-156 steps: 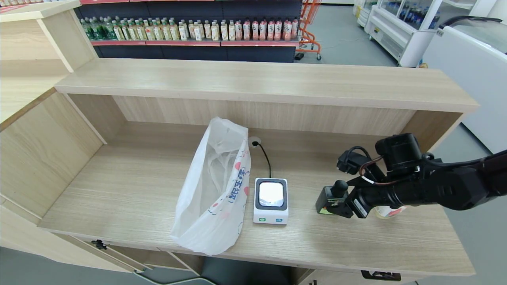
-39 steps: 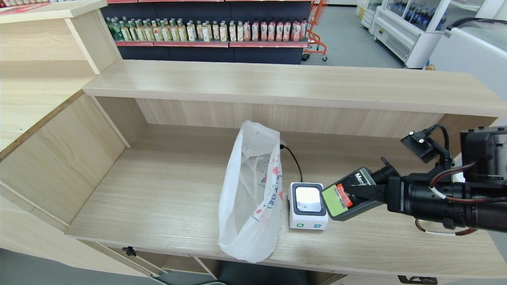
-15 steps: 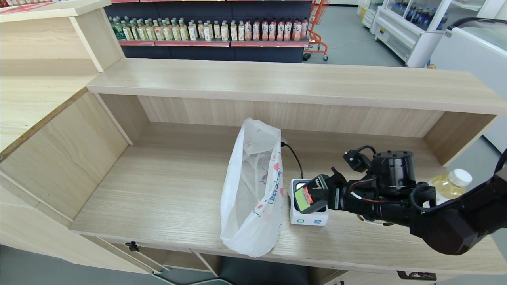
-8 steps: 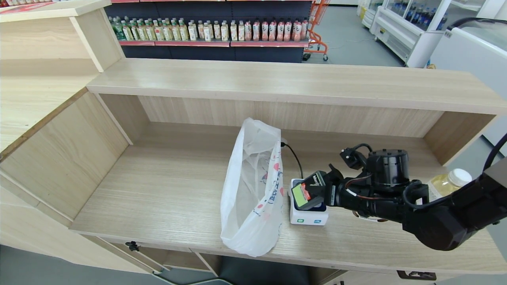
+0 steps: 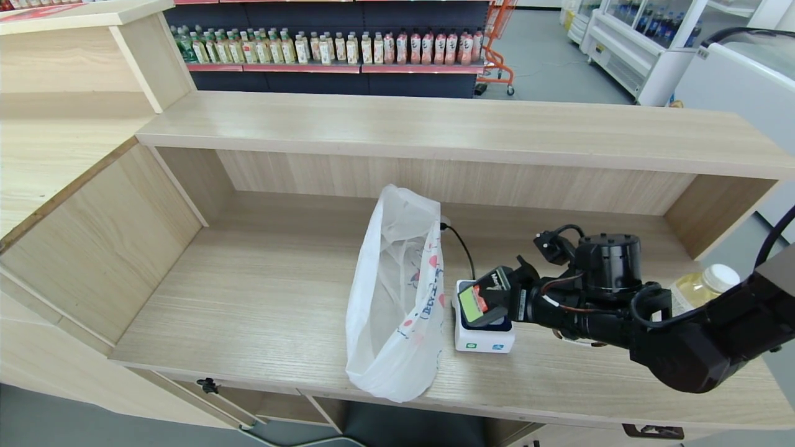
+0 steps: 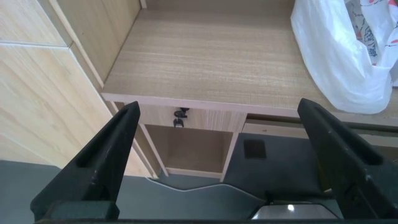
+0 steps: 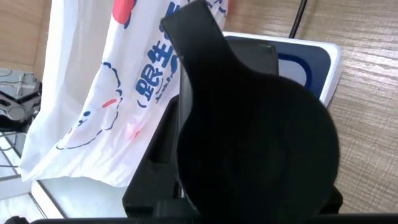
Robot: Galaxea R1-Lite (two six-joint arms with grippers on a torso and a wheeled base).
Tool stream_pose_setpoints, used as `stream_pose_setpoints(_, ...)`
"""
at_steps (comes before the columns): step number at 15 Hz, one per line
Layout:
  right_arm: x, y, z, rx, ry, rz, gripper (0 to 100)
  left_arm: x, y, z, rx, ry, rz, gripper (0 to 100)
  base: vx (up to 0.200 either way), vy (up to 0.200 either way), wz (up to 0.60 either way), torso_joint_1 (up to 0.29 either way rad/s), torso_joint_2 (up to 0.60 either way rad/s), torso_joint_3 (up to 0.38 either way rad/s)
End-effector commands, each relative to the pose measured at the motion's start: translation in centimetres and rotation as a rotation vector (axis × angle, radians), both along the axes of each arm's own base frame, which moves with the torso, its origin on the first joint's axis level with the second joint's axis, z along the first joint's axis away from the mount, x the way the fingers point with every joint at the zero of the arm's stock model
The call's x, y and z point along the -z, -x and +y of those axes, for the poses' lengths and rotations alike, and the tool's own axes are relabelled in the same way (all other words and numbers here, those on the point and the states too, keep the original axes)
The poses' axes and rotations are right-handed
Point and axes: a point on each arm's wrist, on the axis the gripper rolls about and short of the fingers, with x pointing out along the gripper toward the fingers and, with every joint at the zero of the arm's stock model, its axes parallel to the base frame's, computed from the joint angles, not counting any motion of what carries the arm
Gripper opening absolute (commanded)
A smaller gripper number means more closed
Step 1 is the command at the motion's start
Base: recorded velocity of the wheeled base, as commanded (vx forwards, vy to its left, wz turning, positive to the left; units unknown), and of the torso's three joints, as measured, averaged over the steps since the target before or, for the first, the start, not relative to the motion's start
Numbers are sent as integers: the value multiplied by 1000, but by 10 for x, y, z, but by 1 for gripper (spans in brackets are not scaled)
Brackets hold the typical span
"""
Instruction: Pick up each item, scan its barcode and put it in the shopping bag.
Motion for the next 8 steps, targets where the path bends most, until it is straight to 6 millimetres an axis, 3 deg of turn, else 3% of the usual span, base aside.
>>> stream_pose_setpoints(1,-20,3,-3,30,-17,-75,0,0,0,0,0,-1,1,100,0,0,0,0,0,0)
stream_pose_setpoints(2,-34,6,-5,36,-20,-118,0,0,0,0,0,-1,1,100,0,0,0,0,0,0)
stream_pose_setpoints(3,-63,21,-13,15,19,-244,0,0,0,0,0,-1,1,100,0,0,0,0,0,0)
stream_pose_setpoints(4,-85,39,-28,-3,149,-373,0,0,0,0,0,-1,0,100,0,0,0,0,0,0)
stream_pose_setpoints(6,-101,63,-40,-24,279,-473,0,0,0,0,0,-1,1,100,0,0,0,0,0,0)
stream_pose_setpoints(8,-101,73,-43,-1,378,-499,0,0,0,0,0,1,1,100,0,0,0,0,0,0)
